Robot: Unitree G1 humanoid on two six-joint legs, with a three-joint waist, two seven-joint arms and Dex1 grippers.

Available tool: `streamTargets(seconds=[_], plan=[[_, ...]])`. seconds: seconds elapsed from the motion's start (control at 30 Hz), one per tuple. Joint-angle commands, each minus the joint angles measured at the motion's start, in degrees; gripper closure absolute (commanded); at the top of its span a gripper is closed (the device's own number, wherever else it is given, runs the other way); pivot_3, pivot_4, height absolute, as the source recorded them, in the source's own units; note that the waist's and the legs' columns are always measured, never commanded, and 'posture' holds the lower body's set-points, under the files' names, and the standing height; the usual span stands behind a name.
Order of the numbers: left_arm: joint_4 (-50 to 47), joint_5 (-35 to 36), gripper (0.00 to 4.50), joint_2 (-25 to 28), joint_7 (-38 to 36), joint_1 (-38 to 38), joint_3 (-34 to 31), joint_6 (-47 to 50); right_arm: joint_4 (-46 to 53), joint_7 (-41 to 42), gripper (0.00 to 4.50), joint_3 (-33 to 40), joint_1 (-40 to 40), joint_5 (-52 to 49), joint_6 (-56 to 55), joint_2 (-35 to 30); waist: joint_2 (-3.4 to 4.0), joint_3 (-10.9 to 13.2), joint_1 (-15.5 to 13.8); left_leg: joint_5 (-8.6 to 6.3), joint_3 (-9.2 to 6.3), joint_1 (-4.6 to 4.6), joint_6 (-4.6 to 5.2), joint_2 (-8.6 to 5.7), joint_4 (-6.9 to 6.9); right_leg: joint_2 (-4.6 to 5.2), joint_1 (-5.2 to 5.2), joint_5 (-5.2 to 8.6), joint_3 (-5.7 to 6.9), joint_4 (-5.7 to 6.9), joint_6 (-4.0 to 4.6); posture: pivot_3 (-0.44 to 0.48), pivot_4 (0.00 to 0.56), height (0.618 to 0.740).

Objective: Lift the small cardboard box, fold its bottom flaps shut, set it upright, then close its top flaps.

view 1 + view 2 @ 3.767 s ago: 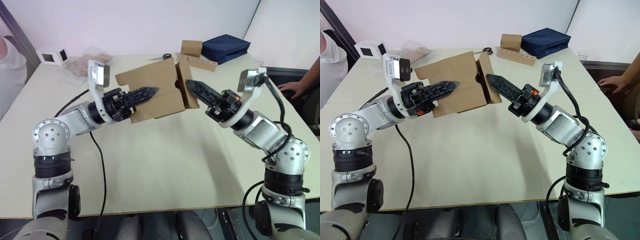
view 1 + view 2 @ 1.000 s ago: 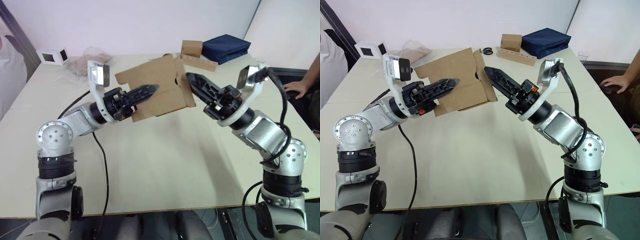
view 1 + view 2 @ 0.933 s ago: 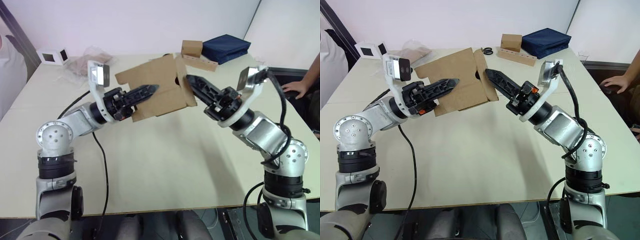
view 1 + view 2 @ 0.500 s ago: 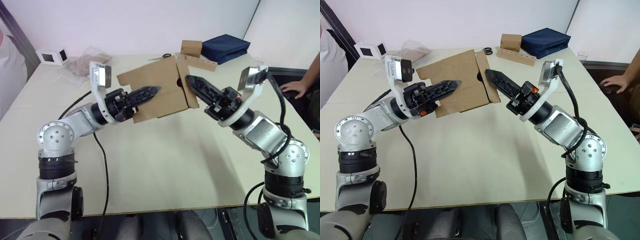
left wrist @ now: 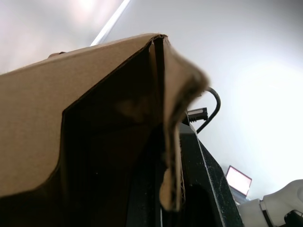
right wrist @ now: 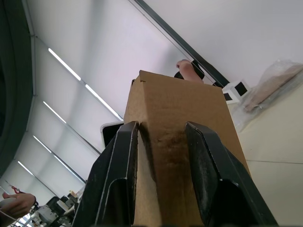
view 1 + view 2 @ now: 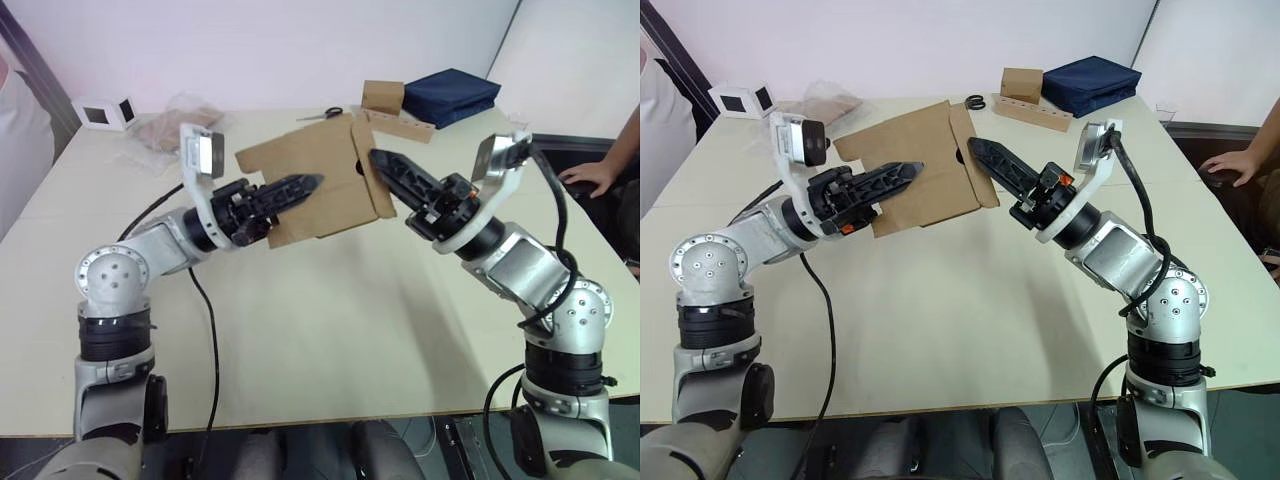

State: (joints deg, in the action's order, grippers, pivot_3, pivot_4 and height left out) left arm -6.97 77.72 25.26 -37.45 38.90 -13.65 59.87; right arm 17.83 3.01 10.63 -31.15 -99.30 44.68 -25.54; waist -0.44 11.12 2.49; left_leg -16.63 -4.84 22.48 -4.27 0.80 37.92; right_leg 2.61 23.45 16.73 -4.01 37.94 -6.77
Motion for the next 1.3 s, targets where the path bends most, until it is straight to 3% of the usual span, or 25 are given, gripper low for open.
streamTargets(seconds=[0.03, 1.3], plan=[[-2.37, 2.07, 4.50, 0.45, -0.26, 0.70, -0.61, 0.06, 0.74, 0.26, 2.94, 1.11, -1.53, -0.96, -0.43, -0.44, 0.00, 0.00, 0.00, 0.00, 0.00, 0.00, 0.00, 0.00, 0.00, 0.00, 0.00, 0.00, 0.00, 0.00, 0.00, 0.000, 0.150, 0.740], [-1.84, 1.83, 4.50, 0.97, -0.97, 0.06, -0.05, -0.51, 1.47, -1.32, 2.94, 0.20, -3.21, -3.20, -0.57, 0.21, 0.00, 0.00, 0.00, 0.00, 0.00, 0.00, 0.00, 0.00, 0.00, 0.00, 0.00, 0.00, 0.00, 0.00, 0.00, 0.000, 0.150, 0.740]])
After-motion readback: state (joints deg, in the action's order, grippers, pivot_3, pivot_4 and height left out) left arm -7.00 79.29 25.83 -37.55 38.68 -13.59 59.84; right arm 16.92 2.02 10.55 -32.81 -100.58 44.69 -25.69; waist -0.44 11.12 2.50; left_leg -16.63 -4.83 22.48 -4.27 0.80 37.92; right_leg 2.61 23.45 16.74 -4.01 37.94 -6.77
